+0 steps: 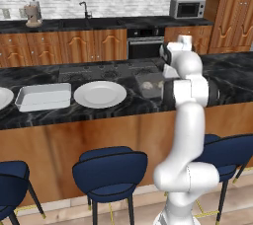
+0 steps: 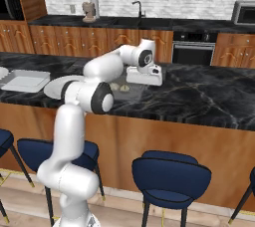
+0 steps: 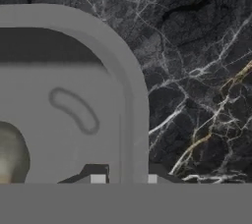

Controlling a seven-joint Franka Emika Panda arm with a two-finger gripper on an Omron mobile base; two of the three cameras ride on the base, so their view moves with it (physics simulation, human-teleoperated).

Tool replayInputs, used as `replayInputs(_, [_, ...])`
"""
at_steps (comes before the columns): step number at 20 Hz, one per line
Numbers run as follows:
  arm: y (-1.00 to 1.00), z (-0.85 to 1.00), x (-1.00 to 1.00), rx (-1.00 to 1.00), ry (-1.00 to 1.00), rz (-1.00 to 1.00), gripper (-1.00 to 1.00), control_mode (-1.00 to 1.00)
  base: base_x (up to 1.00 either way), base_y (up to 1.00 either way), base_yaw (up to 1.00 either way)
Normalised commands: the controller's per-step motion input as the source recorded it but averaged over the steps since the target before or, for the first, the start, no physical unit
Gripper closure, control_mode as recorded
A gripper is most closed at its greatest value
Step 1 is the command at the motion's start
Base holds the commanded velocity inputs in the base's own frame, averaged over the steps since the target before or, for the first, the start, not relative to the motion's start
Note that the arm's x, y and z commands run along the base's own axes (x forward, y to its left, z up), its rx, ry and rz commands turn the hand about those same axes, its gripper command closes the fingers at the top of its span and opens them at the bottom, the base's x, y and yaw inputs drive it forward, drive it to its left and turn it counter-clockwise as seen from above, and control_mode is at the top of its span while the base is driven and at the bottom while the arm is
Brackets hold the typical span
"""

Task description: Place two dumplings into each of the tupperware containers and then place the containers in the fridge.

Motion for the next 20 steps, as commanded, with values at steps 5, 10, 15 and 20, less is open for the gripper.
replayInputs(5, [0.00,0.91,-0.51,0.00,0.00,-0.04,1.00,-1.00,0.00,0.00,0.00])
replayInputs(10, [0.19,0.77,-0.79,0.00,0.00,-0.13,1.00,-1.00,0.00,0.00,0.00])
replayInputs(15, [0.66,0.38,-0.89,0.00,0.00,-0.28,1.00,-1.00,0.00,0.00,0.00])
replayInputs(20, [0.72,0.17,-0.97,0.00,-0.08,-0.41,1.00,-1.00,0.00,0.00,0.00])
